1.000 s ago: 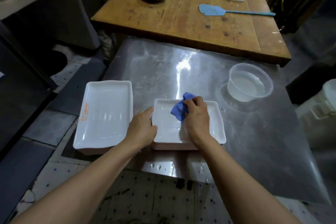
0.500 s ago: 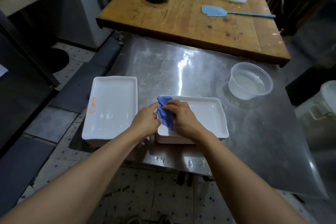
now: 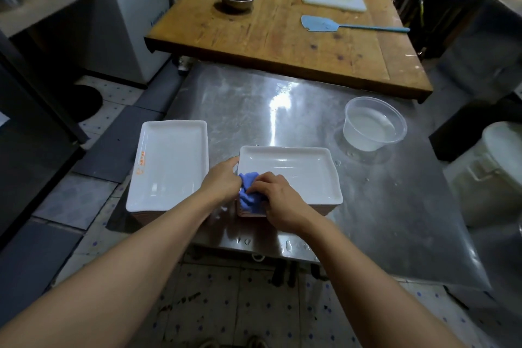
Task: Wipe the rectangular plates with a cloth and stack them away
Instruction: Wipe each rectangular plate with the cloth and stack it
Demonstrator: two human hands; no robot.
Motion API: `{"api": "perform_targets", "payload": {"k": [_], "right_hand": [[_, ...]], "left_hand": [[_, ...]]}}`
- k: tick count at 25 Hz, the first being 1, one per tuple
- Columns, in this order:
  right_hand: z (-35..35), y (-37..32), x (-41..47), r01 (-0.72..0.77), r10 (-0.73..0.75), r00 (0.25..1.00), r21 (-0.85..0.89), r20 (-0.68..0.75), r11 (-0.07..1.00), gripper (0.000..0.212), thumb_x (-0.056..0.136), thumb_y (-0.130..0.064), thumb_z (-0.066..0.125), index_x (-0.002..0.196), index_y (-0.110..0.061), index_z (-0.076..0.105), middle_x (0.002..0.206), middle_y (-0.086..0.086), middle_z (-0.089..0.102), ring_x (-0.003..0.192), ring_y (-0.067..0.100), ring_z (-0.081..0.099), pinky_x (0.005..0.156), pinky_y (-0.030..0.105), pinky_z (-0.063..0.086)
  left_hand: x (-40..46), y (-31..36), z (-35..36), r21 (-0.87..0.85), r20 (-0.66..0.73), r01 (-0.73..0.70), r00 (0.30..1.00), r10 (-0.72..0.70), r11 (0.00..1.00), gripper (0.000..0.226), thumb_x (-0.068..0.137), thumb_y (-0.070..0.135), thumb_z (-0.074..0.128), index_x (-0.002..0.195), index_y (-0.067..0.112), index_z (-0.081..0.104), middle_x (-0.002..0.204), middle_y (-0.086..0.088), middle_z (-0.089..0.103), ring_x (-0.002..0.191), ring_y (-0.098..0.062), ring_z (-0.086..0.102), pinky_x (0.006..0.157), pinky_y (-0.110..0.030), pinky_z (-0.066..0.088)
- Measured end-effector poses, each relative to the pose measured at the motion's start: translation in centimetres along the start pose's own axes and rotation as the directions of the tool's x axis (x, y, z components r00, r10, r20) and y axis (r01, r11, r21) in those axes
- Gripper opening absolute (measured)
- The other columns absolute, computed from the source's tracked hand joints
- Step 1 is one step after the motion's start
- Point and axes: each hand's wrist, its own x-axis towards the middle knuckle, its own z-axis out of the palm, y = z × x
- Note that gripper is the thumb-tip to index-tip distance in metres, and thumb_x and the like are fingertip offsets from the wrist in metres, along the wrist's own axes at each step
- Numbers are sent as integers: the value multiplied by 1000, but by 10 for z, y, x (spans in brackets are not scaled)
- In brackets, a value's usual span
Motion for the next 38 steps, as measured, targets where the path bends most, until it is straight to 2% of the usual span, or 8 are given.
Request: {"api": "perform_targets", "payload": {"k": [3, 6, 13, 19, 23, 26, 32, 38], "right_hand": [[-4, 7, -9, -45, 45, 998, 4, -38, 999, 35, 85, -3, 54, 117, -13, 62, 126, 9, 50, 112, 28, 44, 91, 27, 34], [-13, 23, -26, -139, 137, 986, -7, -94, 990, 26, 85, -7, 52, 107, -11, 65, 118, 7, 54, 108, 28, 47, 88, 34, 40], [-36, 63, -41, -365, 291, 913, -252, -286, 896, 21, 85, -15, 49, 100, -14, 63, 113, 3, 55, 102, 25, 53, 82, 31, 35], [-35, 72, 11, -380, 319, 907, -207, -274, 902, 30, 85, -15, 51, 115, -9, 54, 132, 7, 40, 115, 31, 42, 82, 35, 41], [-14, 48, 20, -178, 157, 975, -128, -160, 976, 44, 83, -7, 49, 127, -11, 51, 140, 7, 37, 118, 32, 36, 96, 36, 37], [-9, 35, 13, -90, 77, 992, -127, -105, 988, 44, 83, -8, 50, 126, -15, 54, 138, 5, 41, 116, 31, 39, 96, 38, 39], [-26, 51, -35, -233, 212, 970, -203, -117, 951, 32, 86, -12, 49, 115, -20, 61, 126, 1, 51, 103, 28, 48, 84, 33, 38], [-45, 54, -61, -328, 278, 945, -452, -174, 829, 25, 88, -11, 49, 113, -17, 52, 113, 6, 56, 102, 26, 49, 80, 32, 38]], "left_hand": [[-2, 4, 5, 128, -60, -24, 998, 32, 992, 45, 87, 11, 51, 132, 17, 48, 105, -16, 64, 95, -33, 57, 72, -28, 39], [1, 6, 5, 189, -86, -9, 996, 26, 982, 44, 84, 7, 50, 126, 17, 52, 105, -15, 64, 97, -33, 56, 70, -27, 36], [8, 4, 5, 266, -83, -28, 995, 52, 964, 44, 81, 5, 49, 123, 18, 53, 107, -11, 63, 100, -31, 55, 74, -31, 40], [8, 1, 8, 249, -110, -25, 992, 54, 968, 49, 80, 6, 49, 126, 21, 52, 103, -8, 64, 96, -30, 56, 71, -28, 37], [10, 0, 11, 269, -123, 1, 992, 33, 963, 50, 81, 8, 49, 129, 21, 48, 112, -12, 62, 101, -33, 55, 77, -32, 41], [10, 1, 12, 286, -122, 10, 992, 26, 958, 49, 82, 8, 49, 129, 19, 48, 117, -14, 61, 102, -35, 55, 78, -32, 42], [8, 4, 12, 325, -121, 27, 993, 13, 945, 45, 78, 5, 47, 121, 17, 52, 111, -13, 63, 100, -34, 55, 71, -29, 36], [6, 10, 13, 373, -132, 64, 991, -16, 925, 44, 79, 4, 48, 121, 15, 52, 117, -14, 61, 108, -36, 54, 80, -34, 41]]}}
